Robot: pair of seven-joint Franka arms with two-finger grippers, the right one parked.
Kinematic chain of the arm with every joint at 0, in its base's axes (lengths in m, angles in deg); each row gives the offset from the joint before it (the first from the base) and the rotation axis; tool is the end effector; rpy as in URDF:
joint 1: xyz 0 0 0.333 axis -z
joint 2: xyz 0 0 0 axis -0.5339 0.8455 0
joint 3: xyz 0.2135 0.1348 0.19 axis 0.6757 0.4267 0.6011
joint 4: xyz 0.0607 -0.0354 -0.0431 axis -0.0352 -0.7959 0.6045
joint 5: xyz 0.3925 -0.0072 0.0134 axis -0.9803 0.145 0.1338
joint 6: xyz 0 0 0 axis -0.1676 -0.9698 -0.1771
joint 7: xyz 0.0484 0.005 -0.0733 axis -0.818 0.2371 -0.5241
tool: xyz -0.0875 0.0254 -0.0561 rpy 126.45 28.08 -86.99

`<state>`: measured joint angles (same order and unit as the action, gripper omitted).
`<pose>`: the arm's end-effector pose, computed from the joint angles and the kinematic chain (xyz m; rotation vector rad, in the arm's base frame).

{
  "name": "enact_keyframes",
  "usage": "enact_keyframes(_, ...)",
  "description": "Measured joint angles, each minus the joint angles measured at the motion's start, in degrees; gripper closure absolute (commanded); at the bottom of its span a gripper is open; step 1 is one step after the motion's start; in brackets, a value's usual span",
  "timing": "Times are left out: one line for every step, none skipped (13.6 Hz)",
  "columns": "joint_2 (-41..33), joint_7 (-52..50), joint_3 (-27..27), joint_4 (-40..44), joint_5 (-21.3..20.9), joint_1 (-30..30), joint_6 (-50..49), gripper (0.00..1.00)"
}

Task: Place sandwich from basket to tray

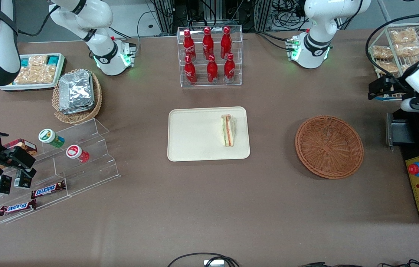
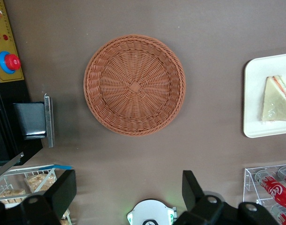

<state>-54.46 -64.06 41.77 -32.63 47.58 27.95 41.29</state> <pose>0.5287 -0.0285 0.6152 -3.1195 0.2018 0.2354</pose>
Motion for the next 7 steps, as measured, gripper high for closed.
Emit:
enact_keyframes(-0.2, 0.0, 0.0, 0.0, 0.0, 0.2, 0.0, 0.00)
enact_keyframes(-0.4, 0.0, 0.1, 0.0, 0.0, 0.2, 0.0, 0.00)
enact_keyframes(-0.6, 0.0, 0.2, 0.0, 0.0, 0.2, 0.0, 0.00)
enact_keyframes(-0.7, 0.0, 0.3, 0.0, 0.0, 0.1, 0.0, 0.00)
enact_keyframes(-0.7, 0.0, 0.4, 0.0, 0.0, 0.1, 0.0, 0.00)
enact_keyframes(-0.7, -0.2, 0.4, 0.0, 0.0, 0.1, 0.0, 0.00)
enact_keyframes(-0.7, -0.4, 0.5, 0.0, 0.0, 0.1, 0.0, 0.00)
